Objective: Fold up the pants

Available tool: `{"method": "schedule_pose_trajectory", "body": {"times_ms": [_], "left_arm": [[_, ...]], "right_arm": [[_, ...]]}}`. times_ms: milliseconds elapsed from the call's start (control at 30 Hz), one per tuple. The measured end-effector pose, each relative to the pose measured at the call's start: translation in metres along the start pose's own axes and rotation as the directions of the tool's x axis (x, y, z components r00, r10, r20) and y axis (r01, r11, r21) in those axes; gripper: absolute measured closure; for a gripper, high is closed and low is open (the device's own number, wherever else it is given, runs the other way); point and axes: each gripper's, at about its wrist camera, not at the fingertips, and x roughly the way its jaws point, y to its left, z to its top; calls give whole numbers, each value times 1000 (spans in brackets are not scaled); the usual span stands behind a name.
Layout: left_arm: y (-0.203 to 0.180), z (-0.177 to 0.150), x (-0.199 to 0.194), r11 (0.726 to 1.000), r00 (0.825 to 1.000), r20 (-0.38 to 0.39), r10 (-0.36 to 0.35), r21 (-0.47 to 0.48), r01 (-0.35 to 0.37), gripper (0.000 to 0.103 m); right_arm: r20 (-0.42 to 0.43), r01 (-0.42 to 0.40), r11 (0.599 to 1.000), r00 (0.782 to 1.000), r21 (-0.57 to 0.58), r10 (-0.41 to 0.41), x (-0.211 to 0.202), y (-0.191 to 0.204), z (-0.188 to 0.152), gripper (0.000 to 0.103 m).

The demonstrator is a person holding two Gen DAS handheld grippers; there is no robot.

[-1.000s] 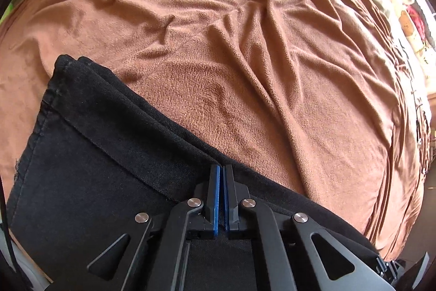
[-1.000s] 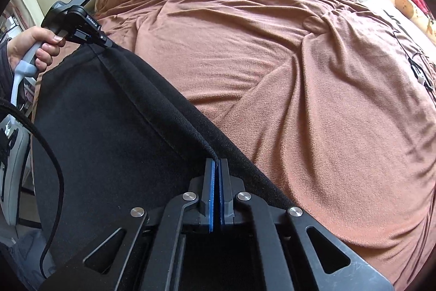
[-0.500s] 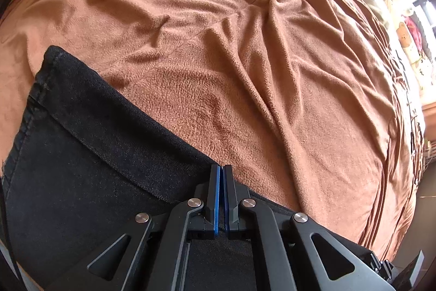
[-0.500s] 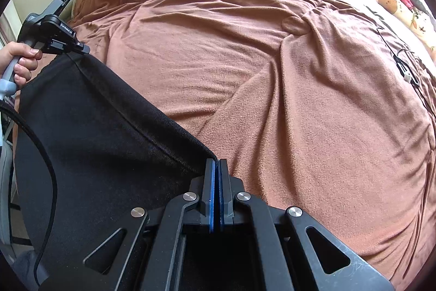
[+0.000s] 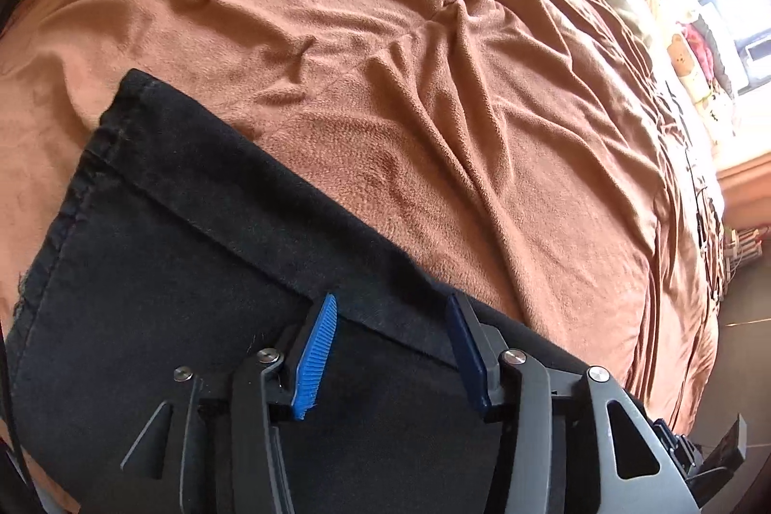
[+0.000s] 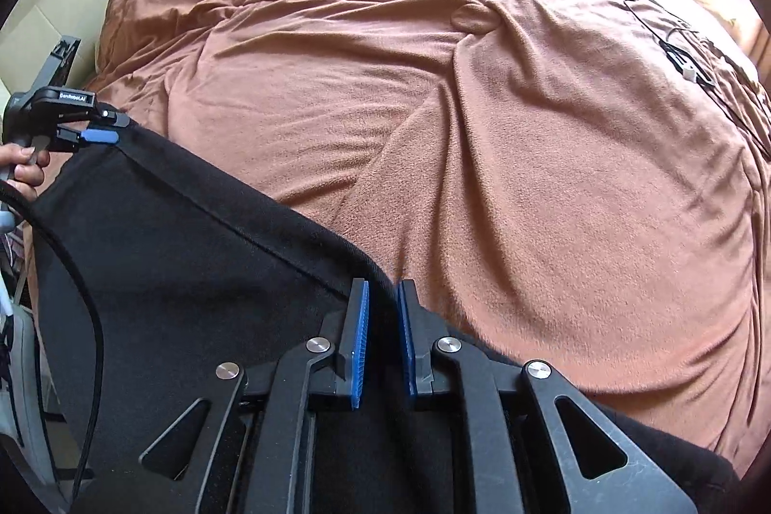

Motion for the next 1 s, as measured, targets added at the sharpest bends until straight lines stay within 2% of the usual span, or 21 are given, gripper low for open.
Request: {"method": "schedule_pose_trajectory", "body": {"times_ms": [333, 667, 733, 800, 1000], "left_arm": [[39, -32, -61, 999, 995, 96, -29, 43, 25, 52], [70, -75, -95, 991, 987, 132, -95, 105, 81, 52], [76, -85, -100, 989, 985, 138, -102, 120, 85, 50], [83, -94, -107, 989, 984, 152, -91, 132, 71, 42], [113, -119, -120, 992, 981, 171, -96, 102, 79, 41]], "right_arm": [[76, 15, 996, 997, 87, -22, -73, 4, -49, 94], [149, -9, 976, 989, 219, -25, -127, 12, -110, 94], [162, -16, 968, 986, 249, -26, -135, 13, -122, 94], [172, -14, 965, 985, 262, -32, -141, 17, -134, 94], [203, -62, 945, 979, 322, -5, -154, 26, -164, 94]]}}
